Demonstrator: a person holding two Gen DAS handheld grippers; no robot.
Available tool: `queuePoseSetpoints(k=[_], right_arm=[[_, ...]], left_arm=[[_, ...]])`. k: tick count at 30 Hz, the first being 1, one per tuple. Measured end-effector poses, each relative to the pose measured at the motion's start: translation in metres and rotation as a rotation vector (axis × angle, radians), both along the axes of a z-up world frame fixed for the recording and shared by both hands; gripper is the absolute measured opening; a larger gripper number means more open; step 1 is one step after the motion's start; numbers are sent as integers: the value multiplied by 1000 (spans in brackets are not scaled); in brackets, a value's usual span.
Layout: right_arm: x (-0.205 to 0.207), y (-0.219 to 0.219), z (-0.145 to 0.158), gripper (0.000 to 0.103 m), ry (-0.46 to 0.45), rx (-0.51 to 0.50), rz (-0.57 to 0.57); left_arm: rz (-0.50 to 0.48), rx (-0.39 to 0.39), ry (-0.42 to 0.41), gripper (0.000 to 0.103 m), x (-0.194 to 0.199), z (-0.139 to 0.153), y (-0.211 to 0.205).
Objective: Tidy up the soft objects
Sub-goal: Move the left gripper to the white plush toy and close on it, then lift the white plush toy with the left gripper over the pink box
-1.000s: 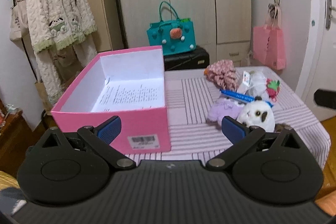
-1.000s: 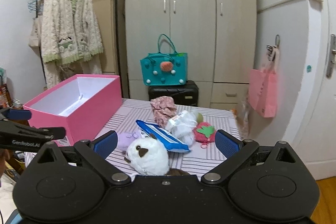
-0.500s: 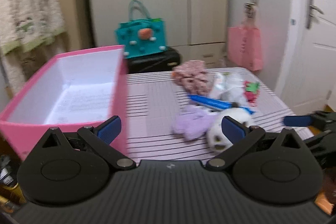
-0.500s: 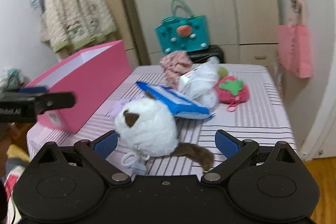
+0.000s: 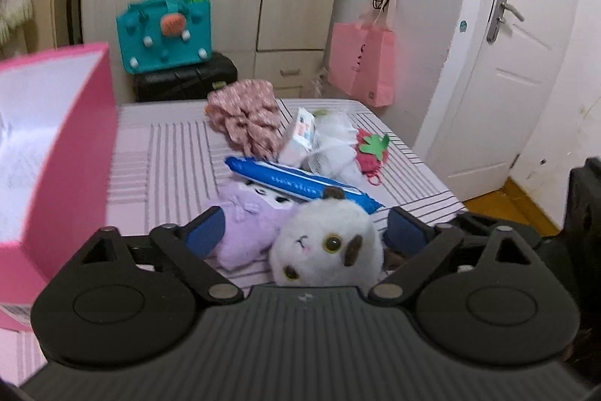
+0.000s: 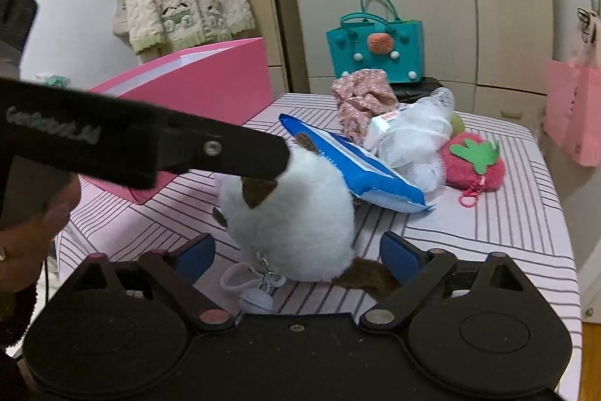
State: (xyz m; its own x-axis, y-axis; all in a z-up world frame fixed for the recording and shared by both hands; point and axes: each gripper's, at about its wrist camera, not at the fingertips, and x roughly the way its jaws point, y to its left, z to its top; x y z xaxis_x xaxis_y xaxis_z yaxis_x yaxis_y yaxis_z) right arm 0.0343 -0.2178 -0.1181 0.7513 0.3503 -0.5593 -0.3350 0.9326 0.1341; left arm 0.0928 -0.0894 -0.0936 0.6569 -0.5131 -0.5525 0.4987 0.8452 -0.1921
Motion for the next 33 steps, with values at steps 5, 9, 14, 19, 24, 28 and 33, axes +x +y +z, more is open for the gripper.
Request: queuePoseSetpoints(k=[5,9,14,19,24,28,33], right_arm=[[9,1,-6,80,1,-4,10],[11,4,-11,70,1,-18,29],[10,5,-15,68,-11,-24,24],[7,9,-14,67,-23,-46,15],[3,14,-11,67,-29,-65,-4],[-2,17,-5,67,-29,-72,-1],[-7,22,1,67,-33,-72,4]], left_arm=[[-14,-34,73,64,12,-9,0],[-23,-79,128,59,19,-16,1],[-14,-81,116,58,16,-20,0],[-6,-76,96,58,11,-19,-2],[-14,-72,86,58,5,-16,-1],[-16,-73,76,58,-2,-10,3],[-16,-60,80,58,-10,-3,7]])
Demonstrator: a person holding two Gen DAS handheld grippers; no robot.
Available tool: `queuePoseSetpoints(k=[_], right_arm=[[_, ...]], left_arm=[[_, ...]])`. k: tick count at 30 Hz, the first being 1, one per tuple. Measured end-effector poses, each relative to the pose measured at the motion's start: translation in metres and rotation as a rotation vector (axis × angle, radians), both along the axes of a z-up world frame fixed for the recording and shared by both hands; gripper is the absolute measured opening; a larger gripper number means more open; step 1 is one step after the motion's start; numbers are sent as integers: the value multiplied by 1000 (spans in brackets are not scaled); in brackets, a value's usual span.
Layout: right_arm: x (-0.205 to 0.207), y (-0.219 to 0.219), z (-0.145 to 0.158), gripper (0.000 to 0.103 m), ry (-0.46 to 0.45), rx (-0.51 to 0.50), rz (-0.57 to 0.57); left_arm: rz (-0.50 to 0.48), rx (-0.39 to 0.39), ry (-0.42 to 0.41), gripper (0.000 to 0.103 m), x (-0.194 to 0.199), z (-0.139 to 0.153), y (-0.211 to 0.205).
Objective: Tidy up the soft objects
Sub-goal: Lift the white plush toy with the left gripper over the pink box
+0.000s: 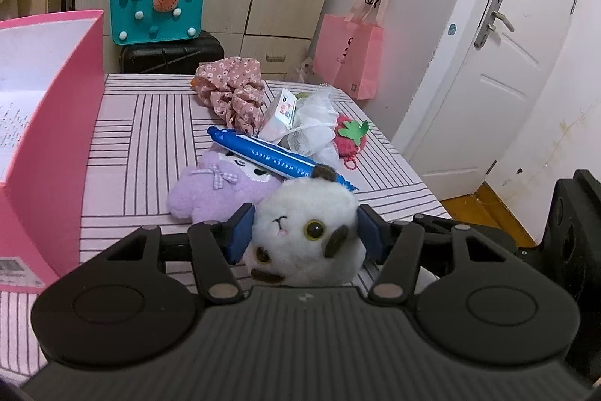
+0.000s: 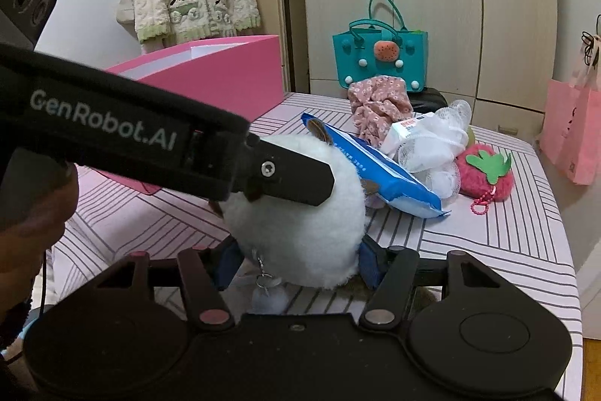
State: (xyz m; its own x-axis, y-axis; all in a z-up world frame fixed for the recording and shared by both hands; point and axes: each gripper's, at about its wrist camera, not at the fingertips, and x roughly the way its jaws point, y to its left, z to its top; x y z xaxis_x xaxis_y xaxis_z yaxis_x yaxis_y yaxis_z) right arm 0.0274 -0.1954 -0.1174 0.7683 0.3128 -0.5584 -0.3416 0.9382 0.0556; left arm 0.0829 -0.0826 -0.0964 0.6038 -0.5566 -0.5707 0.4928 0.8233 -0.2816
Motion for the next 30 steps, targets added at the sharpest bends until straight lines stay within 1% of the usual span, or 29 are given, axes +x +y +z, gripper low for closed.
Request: queuePoseSetpoints(k=[2,5,7,12,16,20,26,28,30], right_arm=[[-2,2,2,67,6,-1,0],[-2,4,5,67,30,3,-6],[-4,9,9,67,33,-13,0],[-10,22,26,67,21,-69,19],[-13,32,44,67,15,-83,45],[-18,48,64,67,-35,-136,69],[-14,77,92,67,-103,-180,103],[-11,88,101,67,-130,-195,120],[-4,96,108,67,-144,-188,147]], left_arm=[[-6,-9,32,58,2,3,4],[-24,6,56,58,2,10,7],[-33,12,69,58,1,16,11],[-51,32,70,58,-7,36,20],[-65,51,28,58,-17,54,33],[-59,27,-13,58,-23,71,53],[-40,-1,-68,58,-24,100,88],[-32,-3,-101,58,-24,108,102],[-19,-10,-123,58,-23,114,115]])
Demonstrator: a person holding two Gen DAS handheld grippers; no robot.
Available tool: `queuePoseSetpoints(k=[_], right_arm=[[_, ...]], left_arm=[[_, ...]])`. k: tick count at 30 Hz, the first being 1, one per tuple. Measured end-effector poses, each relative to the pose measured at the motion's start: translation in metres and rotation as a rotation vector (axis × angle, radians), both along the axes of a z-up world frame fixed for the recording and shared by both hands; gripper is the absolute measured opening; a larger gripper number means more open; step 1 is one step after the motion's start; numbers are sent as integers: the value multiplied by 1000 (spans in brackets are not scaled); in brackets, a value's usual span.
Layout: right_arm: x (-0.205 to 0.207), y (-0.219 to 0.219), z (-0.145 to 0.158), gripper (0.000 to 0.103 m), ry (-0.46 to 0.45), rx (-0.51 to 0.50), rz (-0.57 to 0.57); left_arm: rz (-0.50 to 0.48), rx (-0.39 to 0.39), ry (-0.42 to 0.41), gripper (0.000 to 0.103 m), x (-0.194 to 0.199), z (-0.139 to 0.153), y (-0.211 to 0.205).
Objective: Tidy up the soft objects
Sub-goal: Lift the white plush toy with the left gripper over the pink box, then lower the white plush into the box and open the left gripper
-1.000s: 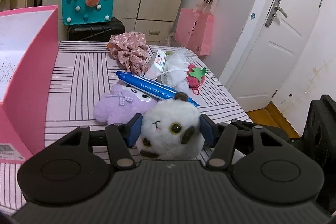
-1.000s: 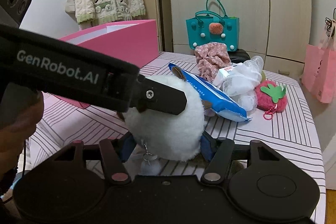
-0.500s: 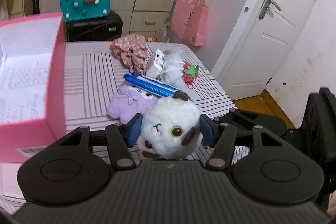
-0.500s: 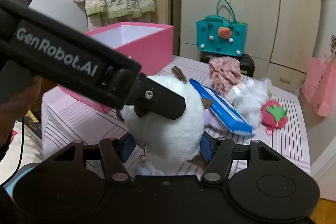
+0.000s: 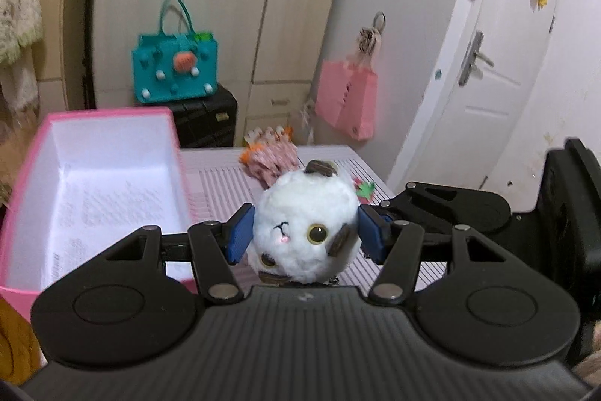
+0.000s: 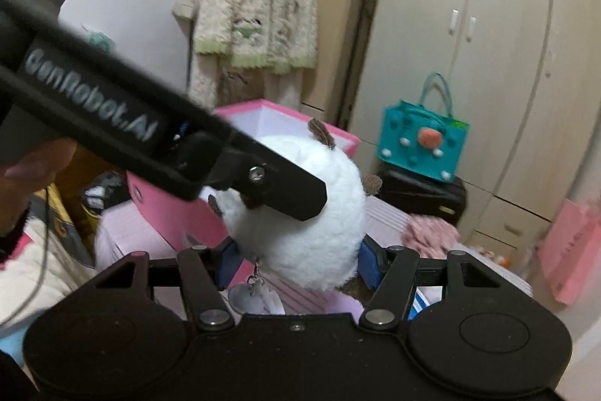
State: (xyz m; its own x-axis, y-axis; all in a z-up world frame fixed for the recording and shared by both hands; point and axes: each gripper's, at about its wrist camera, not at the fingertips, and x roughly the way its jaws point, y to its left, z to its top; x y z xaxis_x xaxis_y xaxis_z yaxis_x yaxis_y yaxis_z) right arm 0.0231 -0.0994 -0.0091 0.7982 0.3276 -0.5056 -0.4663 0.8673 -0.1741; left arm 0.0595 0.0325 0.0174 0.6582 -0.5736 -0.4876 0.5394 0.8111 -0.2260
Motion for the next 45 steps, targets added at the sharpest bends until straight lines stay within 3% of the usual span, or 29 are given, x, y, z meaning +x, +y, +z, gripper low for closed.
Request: queuePoseSetpoints(k=[5,10,15,22,31,36,45], right_arm=[[23,22,17,67,17,60,76],[45,60,29,67,-6,23,153],[75,85,38,71,-2,-15,250],[142,112,16,71,143,-28,363],[203,138,-13,71,319,-106,495],[227,156,-21,71,381,-163,598],[239,177,-34,69,377,-289,703]], left_arm=[[58,-41,-44,58,5,12,40],[123,-66,-43,58,25,22,76],[193,-99,22,58,57,18,107],[264,-24,165,58,115,-3,126],[272,88,350,58,172,-33,137],[291,137,354,58,173,-42,140],[278,255,301,52,175,-47,129]])
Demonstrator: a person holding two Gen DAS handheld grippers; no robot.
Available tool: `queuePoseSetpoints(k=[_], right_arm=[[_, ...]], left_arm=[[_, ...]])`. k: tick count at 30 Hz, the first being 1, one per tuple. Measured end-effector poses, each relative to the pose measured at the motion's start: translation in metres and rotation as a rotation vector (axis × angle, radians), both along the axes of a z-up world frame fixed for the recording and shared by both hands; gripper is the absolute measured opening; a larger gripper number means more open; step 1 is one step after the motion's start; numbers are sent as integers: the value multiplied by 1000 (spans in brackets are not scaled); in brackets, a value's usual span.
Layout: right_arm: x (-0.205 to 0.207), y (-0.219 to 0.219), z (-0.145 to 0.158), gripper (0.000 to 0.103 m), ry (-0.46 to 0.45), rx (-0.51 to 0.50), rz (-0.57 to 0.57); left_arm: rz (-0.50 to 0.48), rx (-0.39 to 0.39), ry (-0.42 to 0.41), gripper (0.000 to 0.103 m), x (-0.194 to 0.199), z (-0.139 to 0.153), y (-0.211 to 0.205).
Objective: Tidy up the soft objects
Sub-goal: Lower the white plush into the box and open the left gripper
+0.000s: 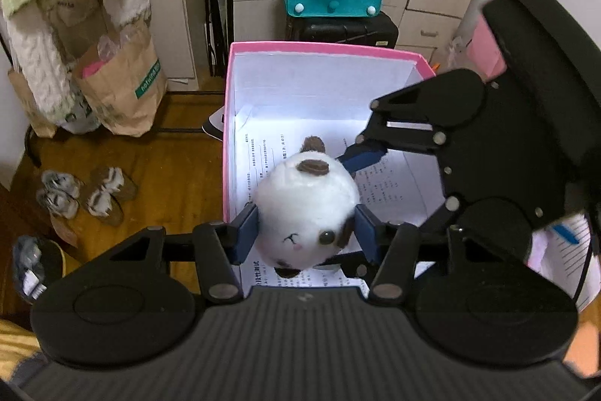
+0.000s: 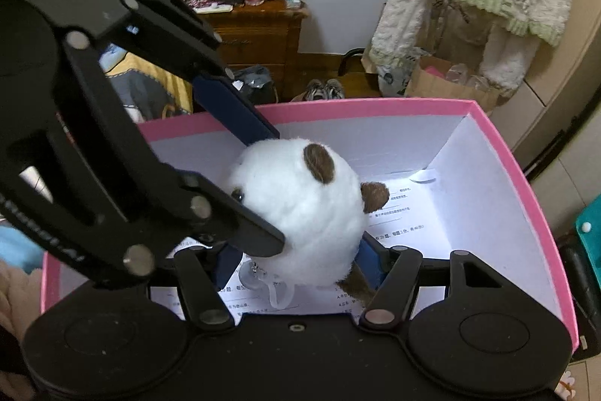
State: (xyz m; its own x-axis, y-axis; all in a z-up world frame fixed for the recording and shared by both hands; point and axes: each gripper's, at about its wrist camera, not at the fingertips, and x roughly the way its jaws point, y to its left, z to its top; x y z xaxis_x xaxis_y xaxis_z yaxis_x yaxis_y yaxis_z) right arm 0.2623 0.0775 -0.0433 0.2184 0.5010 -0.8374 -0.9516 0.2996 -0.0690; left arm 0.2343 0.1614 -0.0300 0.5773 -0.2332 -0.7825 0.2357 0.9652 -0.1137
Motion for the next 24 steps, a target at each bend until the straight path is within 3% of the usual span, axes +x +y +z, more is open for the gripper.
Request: queuePoseSetpoints(k=[6,12,17,21,24], right_arm=[[5,2,-3,68,-17,-40,48],[6,-1,-1,67,-25,-52,104],[17,3,-7,65,41,-80,62],[16,0,-9,66,-3,-86,73],[16,-2,-6,65,2,-59,74]], left_arm=[[-15,54,-12,50,1,-1,-10],[-6,24,-23,46,-4,-6,-5],[15,6,-23,38,-5,-9,-5],[36,21,-66,35,-9,-6,-7],[46,5,-45,32,-6,-10,-6]])
